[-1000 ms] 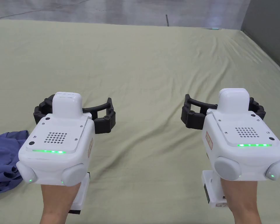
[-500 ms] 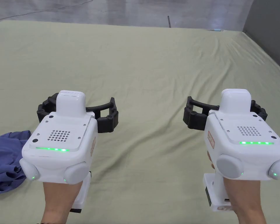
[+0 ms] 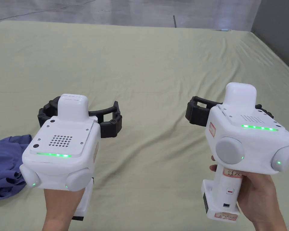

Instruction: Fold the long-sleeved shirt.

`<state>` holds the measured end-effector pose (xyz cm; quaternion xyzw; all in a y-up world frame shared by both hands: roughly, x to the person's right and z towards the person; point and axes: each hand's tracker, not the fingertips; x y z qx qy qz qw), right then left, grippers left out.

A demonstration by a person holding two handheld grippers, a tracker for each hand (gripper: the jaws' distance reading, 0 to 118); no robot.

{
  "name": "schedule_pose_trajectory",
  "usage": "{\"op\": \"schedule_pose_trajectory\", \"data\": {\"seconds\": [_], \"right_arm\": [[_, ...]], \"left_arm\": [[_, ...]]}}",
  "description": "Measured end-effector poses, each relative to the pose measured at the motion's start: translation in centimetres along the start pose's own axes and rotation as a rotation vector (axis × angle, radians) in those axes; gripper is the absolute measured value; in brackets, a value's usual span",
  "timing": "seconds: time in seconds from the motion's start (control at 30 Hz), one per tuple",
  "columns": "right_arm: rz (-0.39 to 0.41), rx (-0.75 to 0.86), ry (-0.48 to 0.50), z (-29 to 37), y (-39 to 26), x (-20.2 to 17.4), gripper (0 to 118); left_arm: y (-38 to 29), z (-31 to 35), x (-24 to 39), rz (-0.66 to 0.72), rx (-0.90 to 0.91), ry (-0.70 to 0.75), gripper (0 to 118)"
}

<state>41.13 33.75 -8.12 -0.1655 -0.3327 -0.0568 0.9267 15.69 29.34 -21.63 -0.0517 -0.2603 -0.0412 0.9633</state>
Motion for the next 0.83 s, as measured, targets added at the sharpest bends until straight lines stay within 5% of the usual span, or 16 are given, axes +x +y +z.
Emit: {"op": "schedule_pose_trajectory", "data": {"seconds": [0.2, 0.3, 0.37, 0.43, 0.47, 0.53, 0.57, 0.6, 0.7, 0.83], "right_arm": [[-0.01, -0.016, -0.036, -0.3, 0.0, 0.4, 118], [0.073, -0.1, 0.01, -0.4, 0.2, 0.5, 118], [0.001, -0.062, 0.095, 0.1, 0.1, 1.1, 118], [-0.145, 0.157, 0.074, 1.4, -0.4, 1.8, 118], [-0.131, 0.247, 0.073, 1.1, -0.8, 1.8, 118], [0.089, 0.287, 0.064, -1.1, -1.8, 1.8, 118], [0.148, 0.167, -0.031, -1.3, -2.4, 1.3, 118], [0.176, 0.079, -0.001, -1.4, -3.0, 1.3, 118], [0.094, 0.19, 0.132, -1.1, -4.9, 2.2, 118], [0.092, 0.211, 0.049, -0.8, -4.4, 1.9, 118]], "left_arm": [[-0.1, 0.0, -0.1, 0.002, -0.001, 0.003, 118], [-0.2, 0.0, -0.1, 0.008, -0.001, 0.004, 118], [-0.2, 0.0, 0.0, 0.008, -0.003, 0.002, 118], [-0.2, 0.0, 0.1, 0.007, -0.003, -0.002, 118], [-0.2, 0.1, 0.1, 0.006, -0.001, -0.002, 118], [-0.3, 0.2, 0.0, 0.007, 0.023, -0.003, 118], [-0.5, 0.1, 0.0, 0.005, 0.047, 0.001, 118], [-0.7, 0.0, 0.0, 0.003, 0.06, 0.013, 118], [-0.8, -0.1, -0.2, 0.006, 0.045, 0.01, 118], [-1.5, 0.0, -0.4, 0.042, 0.089, 0.0, 118]]}}
